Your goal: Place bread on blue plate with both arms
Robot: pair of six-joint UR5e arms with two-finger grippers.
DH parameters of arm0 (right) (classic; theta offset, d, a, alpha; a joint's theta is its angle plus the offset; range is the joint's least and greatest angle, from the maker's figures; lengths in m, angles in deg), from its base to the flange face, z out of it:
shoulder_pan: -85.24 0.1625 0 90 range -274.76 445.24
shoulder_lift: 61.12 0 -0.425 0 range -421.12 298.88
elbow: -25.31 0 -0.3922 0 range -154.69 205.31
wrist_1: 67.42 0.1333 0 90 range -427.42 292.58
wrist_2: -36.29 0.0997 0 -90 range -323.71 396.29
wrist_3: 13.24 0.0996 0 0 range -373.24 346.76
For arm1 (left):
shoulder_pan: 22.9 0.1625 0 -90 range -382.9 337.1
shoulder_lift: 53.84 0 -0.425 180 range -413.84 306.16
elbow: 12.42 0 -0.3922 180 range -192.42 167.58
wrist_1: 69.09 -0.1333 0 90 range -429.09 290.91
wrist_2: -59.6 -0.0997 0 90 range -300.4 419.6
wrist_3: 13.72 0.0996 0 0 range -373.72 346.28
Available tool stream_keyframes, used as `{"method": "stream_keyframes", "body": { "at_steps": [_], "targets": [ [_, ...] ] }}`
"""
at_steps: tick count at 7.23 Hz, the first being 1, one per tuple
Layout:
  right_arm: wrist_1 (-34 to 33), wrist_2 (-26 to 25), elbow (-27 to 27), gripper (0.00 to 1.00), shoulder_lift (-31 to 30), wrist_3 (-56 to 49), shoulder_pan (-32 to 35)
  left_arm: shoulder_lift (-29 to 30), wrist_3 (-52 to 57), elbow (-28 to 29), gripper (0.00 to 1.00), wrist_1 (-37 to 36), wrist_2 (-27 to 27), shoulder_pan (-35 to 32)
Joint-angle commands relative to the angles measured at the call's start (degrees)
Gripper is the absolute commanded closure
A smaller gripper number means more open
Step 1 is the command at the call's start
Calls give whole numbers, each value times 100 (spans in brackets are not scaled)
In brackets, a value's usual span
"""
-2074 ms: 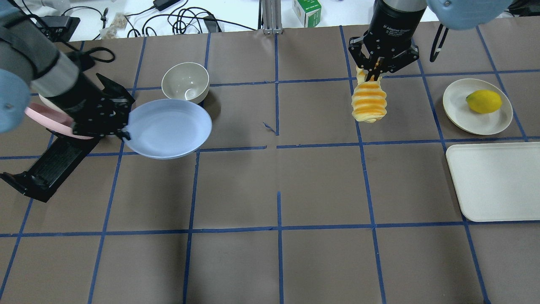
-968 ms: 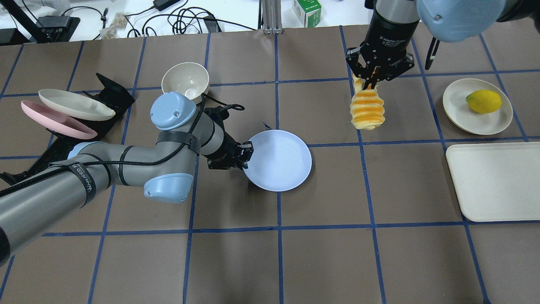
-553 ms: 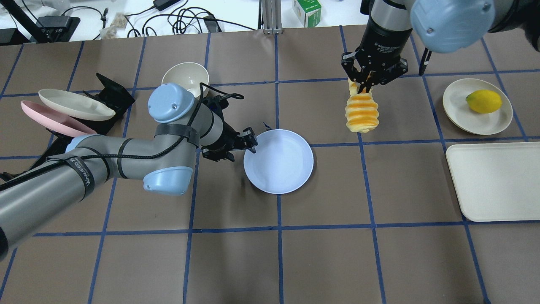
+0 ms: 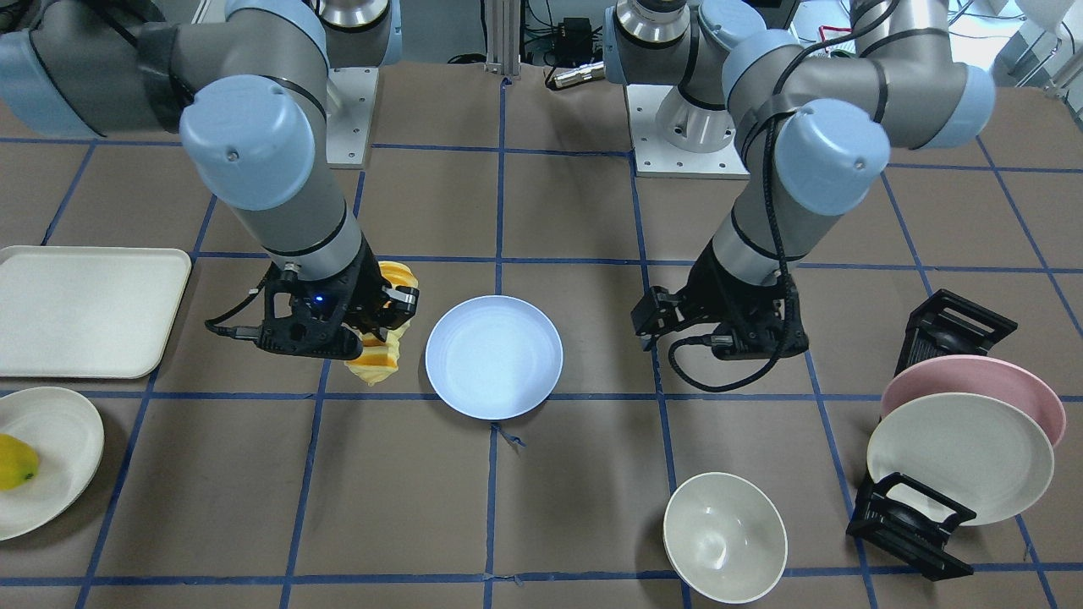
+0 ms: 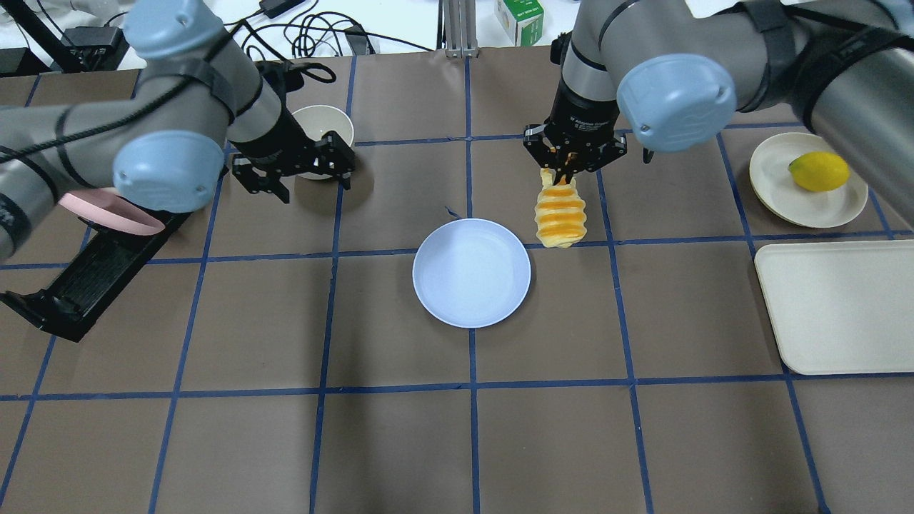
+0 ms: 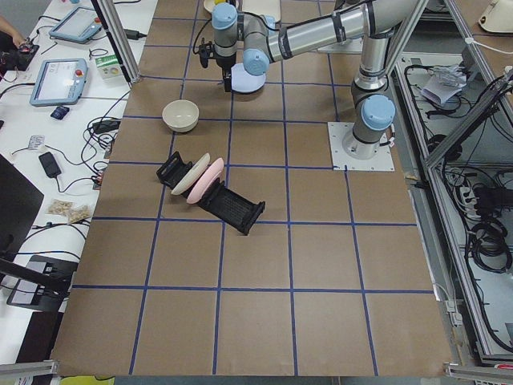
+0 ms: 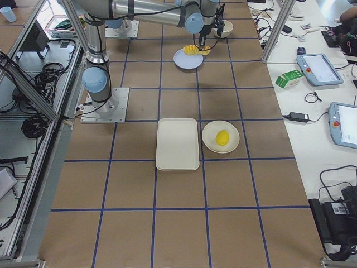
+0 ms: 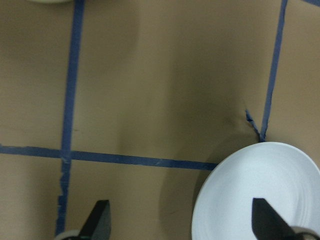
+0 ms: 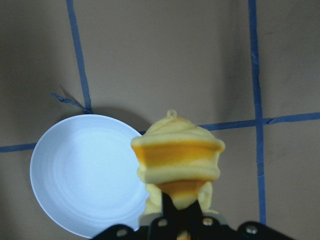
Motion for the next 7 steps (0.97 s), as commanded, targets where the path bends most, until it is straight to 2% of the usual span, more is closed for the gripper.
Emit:
{"method": "stream_keyframes", "body": {
  "at_steps": [1, 2, 3, 4, 5, 7],
  "targets": [
    [-719, -2, 76, 100, 490, 402, 611, -298, 402, 1012, 0, 1464, -569, 41],
    [-1193, -10, 85, 100, 737, 727, 867, -448, 411, 1146, 0, 1475, -970, 6],
    [-1354, -2, 120, 100, 835, 826, 1061, -562, 411, 1130, 0, 1493, -1174, 5],
    [-1390, -10, 268, 100, 914, 949, 1115, -563, 402, 1095, 0, 1493, -1054, -3],
    [-1730, -2, 504, 100, 933, 950, 1116, -633, 385, 1095, 0, 1432, -609, -73],
    [-2522, -2, 1067, 100, 968, 959, 1116, -695, 428, 964, 0, 1414, -481, -223]
  ]
}}
